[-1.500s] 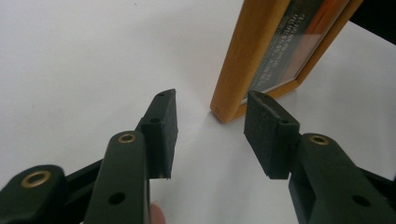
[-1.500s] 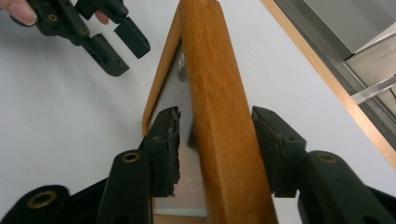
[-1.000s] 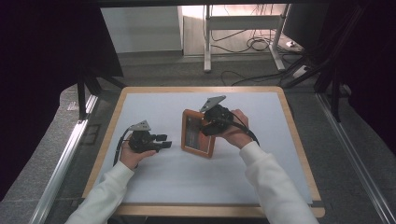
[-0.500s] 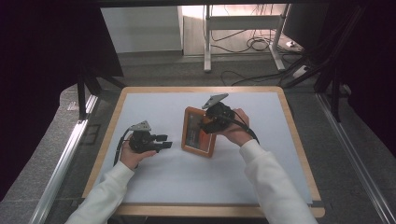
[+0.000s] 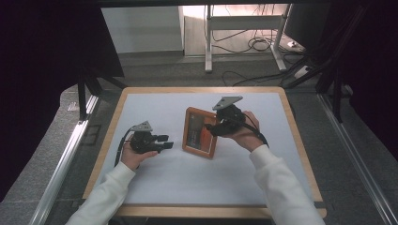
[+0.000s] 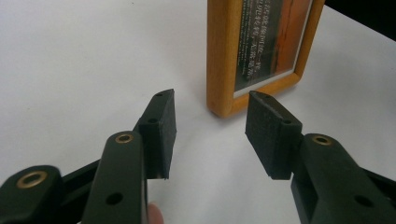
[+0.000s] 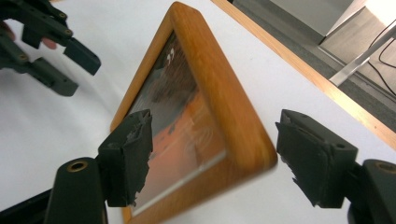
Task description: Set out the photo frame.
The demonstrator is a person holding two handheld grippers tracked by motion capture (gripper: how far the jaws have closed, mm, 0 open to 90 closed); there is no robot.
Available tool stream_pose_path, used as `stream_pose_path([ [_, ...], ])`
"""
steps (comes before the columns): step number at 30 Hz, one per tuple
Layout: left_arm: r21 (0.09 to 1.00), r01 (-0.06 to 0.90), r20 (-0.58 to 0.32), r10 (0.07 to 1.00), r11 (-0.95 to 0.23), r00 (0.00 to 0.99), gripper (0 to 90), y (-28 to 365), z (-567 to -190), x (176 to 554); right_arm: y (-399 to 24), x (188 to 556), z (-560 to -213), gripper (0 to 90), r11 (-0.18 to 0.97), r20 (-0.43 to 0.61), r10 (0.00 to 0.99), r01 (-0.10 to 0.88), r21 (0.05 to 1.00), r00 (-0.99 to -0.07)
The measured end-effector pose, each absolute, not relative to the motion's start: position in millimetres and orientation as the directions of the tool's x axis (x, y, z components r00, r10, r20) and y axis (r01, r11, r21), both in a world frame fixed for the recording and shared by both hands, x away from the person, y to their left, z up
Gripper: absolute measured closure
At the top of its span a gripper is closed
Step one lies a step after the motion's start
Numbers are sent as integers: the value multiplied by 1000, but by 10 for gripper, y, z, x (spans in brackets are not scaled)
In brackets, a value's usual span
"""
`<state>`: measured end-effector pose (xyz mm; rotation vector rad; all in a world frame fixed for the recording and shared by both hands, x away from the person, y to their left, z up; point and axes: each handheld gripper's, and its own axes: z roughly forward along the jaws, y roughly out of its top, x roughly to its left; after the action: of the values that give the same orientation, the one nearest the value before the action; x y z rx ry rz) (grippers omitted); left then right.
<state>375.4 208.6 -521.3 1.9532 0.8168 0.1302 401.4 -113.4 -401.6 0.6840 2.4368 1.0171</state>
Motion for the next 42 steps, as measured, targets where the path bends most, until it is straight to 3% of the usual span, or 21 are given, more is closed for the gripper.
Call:
stream_pose_path([
  [14,797,492,-190,629,-349,754,526,1909,-5232,3780,-1647,3582,-4393,250,554,-88,603,337,761,-793],
  [17,793,491,-170,642,-361,747,649,1890,-5232,3791,-1738,3525,-4500,249,541,-70,611,351,764,-789],
  [20,781,500,-166,648,-373,743,832,1873,-5218,3820,-1846,3469,-4586,249,530,-60,624,365,766,-779],
  [22,777,508,-170,652,-373,739,898,1846,-5219,3835,-1903,3441,-4626,249,522,-58,634,371,768,-771],
  [42,730,522,-153,638,-441,754,900,1558,-5321,3922,-2160,3342,-4792,249,519,-58,673,414,748,-738],
])
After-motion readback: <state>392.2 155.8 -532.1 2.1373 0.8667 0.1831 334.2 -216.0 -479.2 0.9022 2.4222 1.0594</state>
